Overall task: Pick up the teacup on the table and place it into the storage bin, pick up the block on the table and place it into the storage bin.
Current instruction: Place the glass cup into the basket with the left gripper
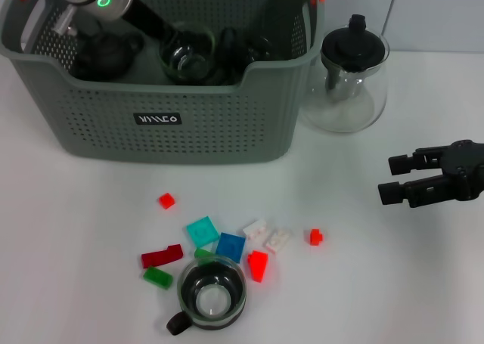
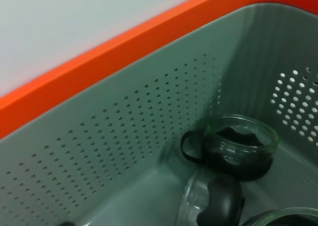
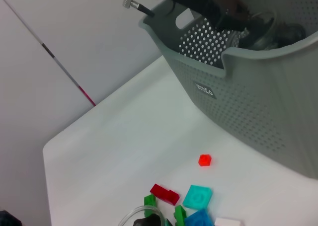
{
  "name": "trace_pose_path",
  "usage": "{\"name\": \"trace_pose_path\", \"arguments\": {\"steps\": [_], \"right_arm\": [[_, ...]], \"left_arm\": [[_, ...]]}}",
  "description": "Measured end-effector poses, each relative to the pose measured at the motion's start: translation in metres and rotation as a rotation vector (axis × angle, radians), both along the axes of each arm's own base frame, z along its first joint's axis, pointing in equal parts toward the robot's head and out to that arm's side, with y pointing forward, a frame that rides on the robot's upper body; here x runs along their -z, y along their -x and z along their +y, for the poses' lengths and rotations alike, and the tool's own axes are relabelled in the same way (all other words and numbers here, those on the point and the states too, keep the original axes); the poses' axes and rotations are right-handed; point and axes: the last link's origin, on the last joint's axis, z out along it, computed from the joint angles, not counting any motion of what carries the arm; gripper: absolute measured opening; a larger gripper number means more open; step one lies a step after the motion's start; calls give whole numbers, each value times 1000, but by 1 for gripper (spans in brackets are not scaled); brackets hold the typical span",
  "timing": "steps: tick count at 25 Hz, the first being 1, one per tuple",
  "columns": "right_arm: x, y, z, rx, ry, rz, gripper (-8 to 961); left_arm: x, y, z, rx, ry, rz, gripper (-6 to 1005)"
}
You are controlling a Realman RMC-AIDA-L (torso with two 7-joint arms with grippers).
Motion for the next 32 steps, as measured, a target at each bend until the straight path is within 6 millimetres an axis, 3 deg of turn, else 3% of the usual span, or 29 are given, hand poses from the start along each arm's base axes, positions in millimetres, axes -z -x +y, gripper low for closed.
{"name": "trace_pose_path", "arguments": {"steps": [20,29,32], "right_arm": [[2,-2,-2,-8,2,4,940],[2,-3,-3,-10,-3,4,941],[2,-3,-3,-9,-3,4,941]], "left_arm": [[19,2,-10,2,49,36,45],[16,-1,-10,6,45,35,100],[13,-4,-10,17,33,30,210]]}}
